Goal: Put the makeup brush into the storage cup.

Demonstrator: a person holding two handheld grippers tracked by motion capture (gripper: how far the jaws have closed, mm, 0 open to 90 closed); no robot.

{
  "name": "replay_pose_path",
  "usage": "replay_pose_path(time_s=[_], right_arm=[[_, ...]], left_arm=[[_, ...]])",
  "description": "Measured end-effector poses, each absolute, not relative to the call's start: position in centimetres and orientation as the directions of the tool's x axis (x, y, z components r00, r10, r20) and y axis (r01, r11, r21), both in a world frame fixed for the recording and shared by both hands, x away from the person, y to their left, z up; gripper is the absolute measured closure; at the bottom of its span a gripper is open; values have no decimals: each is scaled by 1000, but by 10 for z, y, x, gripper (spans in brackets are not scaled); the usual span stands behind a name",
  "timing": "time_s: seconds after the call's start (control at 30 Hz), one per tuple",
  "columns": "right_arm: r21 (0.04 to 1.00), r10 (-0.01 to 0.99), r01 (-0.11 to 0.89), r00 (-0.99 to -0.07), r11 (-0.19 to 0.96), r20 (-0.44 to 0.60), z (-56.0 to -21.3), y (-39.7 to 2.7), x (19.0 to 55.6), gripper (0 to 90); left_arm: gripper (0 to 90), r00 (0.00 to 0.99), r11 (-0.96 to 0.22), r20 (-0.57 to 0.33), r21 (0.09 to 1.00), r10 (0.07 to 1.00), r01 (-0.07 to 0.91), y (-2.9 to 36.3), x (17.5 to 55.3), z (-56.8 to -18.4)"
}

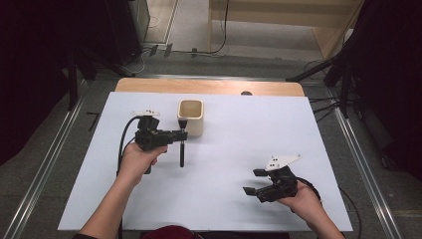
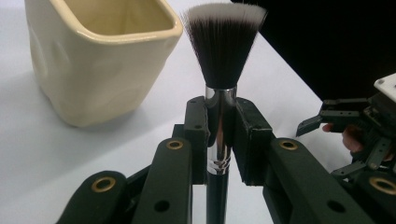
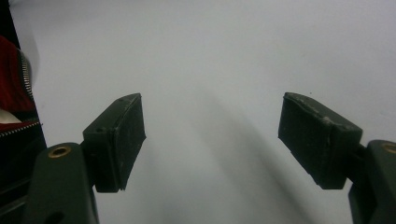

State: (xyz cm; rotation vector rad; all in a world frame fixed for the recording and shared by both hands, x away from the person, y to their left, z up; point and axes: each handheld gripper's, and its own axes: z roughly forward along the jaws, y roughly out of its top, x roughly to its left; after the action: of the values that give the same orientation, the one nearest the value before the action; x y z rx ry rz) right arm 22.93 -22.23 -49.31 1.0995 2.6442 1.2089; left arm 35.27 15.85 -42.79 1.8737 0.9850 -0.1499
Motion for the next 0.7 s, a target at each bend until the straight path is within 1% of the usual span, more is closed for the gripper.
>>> replay_pose_path(time_s=[0.13, 0.37, 0.7], right_arm=[[672, 620, 593, -745, 443, 248, -493, -223, 229, 240], [677, 629, 593, -739, 436, 242, -491, -224, 229, 240], [689, 627, 587, -740, 425, 244, -490, -225, 228, 240]], left_arm=[[773, 678, -221, -470, 706, 565, 673, 155, 356, -424], [773, 685, -225, -453, 716, 571, 661, 153, 355, -417], [773, 686, -221, -452, 720, 570, 658, 145, 368, -406]])
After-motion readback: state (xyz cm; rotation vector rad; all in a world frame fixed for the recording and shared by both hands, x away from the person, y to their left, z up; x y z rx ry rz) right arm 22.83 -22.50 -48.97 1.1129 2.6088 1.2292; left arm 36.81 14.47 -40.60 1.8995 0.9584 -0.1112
